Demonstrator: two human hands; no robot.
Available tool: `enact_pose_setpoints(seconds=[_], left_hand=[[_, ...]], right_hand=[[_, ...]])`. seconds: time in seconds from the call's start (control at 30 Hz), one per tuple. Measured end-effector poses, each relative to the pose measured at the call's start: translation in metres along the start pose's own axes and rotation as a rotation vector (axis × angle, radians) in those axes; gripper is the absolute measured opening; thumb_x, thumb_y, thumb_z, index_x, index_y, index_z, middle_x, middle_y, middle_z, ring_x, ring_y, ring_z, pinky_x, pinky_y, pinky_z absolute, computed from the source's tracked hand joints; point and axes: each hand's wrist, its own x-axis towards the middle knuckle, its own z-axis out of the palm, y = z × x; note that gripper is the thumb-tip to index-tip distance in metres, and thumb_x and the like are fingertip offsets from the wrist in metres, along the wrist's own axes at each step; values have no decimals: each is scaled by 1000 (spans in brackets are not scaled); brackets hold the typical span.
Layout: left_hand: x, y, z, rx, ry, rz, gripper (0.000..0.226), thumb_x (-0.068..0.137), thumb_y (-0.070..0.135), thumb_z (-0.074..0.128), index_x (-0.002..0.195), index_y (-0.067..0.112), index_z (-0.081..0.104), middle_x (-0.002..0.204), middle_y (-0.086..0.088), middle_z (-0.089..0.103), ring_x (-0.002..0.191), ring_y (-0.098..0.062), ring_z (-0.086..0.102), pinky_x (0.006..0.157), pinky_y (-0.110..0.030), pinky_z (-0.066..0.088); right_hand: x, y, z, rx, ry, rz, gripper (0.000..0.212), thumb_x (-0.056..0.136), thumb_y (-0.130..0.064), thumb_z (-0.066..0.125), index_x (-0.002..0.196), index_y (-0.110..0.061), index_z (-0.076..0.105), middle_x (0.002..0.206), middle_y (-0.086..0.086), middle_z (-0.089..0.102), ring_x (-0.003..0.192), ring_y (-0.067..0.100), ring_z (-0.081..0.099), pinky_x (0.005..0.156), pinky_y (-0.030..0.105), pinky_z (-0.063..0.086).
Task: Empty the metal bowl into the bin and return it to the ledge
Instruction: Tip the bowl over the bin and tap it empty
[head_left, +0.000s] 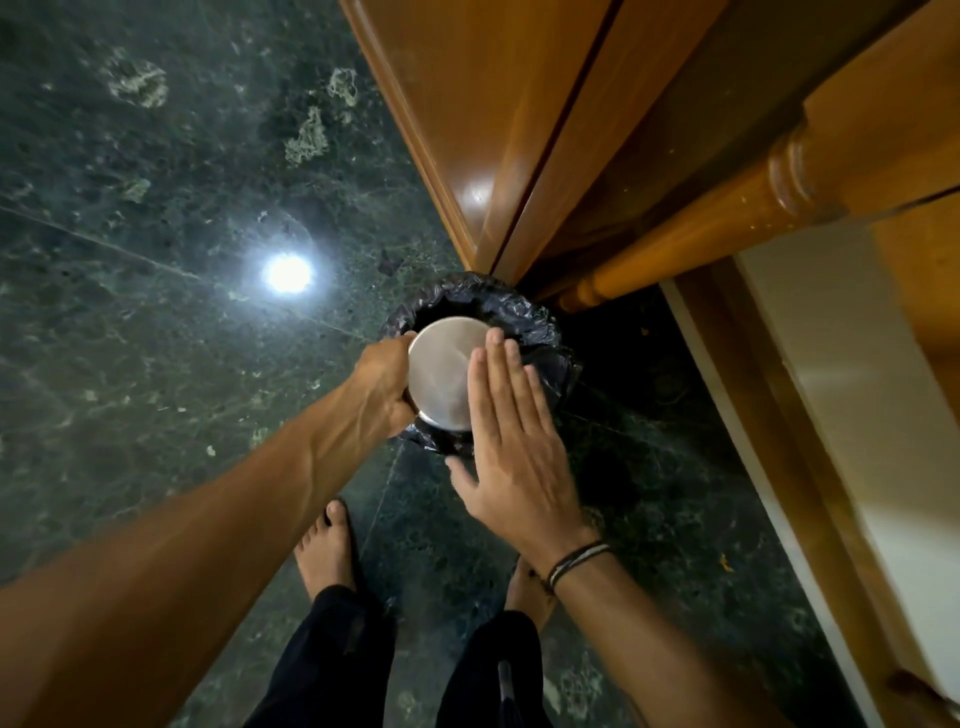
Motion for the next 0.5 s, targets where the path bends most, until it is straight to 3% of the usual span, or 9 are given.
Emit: enact_pose_setpoints(seconds=[0.07, 0.17, 0.23, 0.37, 0.5], left_hand=[[0, -1, -3, 9, 25, 6, 41, 109, 32, 52, 137, 5, 65, 126, -23, 75, 106, -41, 76, 70, -50, 68], [1, -5, 1, -29, 2, 4, 44, 107, 32, 49, 143, 9, 62, 131, -23, 74, 110, -43, 76, 69, -51, 68], [1, -4, 1, -48, 20, 17, 43, 107, 30, 49, 141, 9, 65, 132, -24, 74, 111, -43, 76, 69, -49, 69], [-5, -2, 11, -73, 47, 8, 41, 105, 25, 53, 137, 5, 68, 127, -26, 76, 110, -45, 77, 89, -64, 65], [-8, 1, 16, -31, 35, 4, 39, 109, 26, 49, 136, 8, 70, 123, -24, 79, 109, -41, 79, 91, -61, 65]], right_hand=[[-2, 0, -2, -18, -19, -16, 127, 89, -47, 78, 170, 1, -7, 181, 22, -14, 169, 37, -10, 138, 52, 10], [-2, 1, -3, -2, 36, -25, 114, 94, -44, 68, 171, 2, -3, 181, 22, -10, 170, 36, -8, 138, 52, 9], [1, 0, -4, -25, -17, -64, 120, 90, -42, 75, 171, 2, -3, 181, 23, -9, 170, 36, -7, 138, 51, 9], [2, -2, -3, -38, 14, -110, 106, 95, -33, 67, 171, 2, 1, 182, 22, -5, 170, 34, -6, 139, 49, 8], [7, -2, -3, -41, 49, -83, 105, 94, -31, 67, 171, 3, 3, 182, 23, -2, 170, 34, -2, 139, 50, 9]])
